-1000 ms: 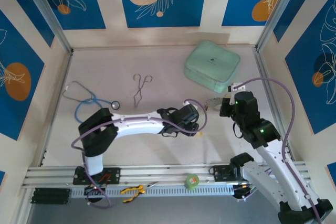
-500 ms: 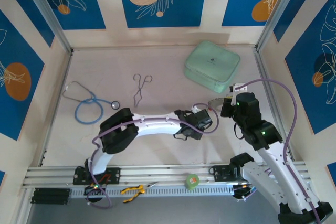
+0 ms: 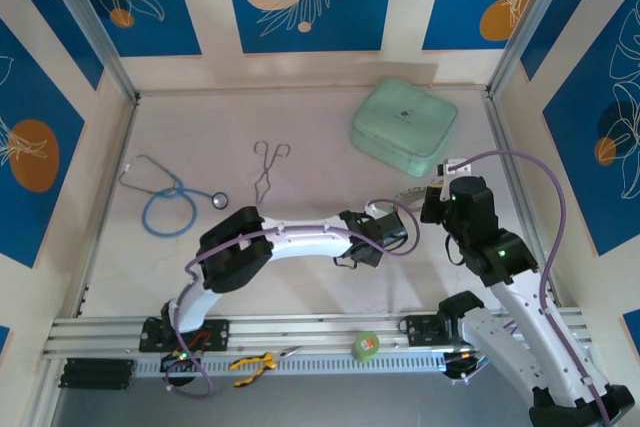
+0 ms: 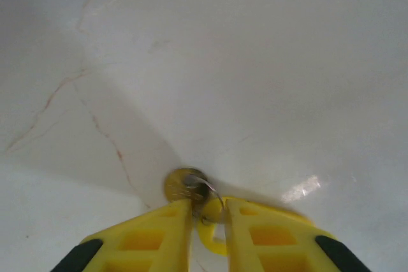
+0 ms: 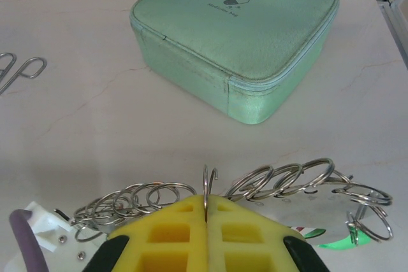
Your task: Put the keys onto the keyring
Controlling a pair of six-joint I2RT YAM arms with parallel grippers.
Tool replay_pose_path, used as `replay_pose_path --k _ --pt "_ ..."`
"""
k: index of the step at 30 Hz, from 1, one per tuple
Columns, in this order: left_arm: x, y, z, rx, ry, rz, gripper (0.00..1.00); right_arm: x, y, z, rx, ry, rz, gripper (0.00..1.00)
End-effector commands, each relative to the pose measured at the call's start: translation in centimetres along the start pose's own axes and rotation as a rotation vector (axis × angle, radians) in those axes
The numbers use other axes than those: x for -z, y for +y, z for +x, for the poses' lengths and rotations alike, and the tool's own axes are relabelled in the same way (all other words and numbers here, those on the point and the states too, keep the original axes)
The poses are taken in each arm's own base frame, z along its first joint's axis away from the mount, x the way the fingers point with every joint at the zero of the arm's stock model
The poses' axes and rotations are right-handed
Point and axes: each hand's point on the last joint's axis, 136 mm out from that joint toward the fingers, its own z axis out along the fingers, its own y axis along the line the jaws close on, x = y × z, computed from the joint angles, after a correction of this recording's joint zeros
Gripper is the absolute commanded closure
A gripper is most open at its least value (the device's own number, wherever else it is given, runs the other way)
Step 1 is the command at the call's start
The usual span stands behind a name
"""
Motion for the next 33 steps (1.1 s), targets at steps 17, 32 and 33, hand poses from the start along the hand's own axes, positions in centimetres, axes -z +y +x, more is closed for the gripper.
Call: replay_pose_path --k 17,32,33 --pt "6.7 6.7 1.0 -0.086 -0.185 -0.066 1.00 0.1 1.5 -0.7 0.000 -0.029 -0.083 1.00" --pt "6.1 4.4 -1.6 0.047 -0.112 0.066 0.49 -0.4 1.9 -0.3 0.025 0.004 -0.084 1.00" --pt "5.6 4.4 -1.6 0.044 -0.089 0.044 0.49 -0.3 2.0 -0.2 0.026 0.004 -0.086 1.00"
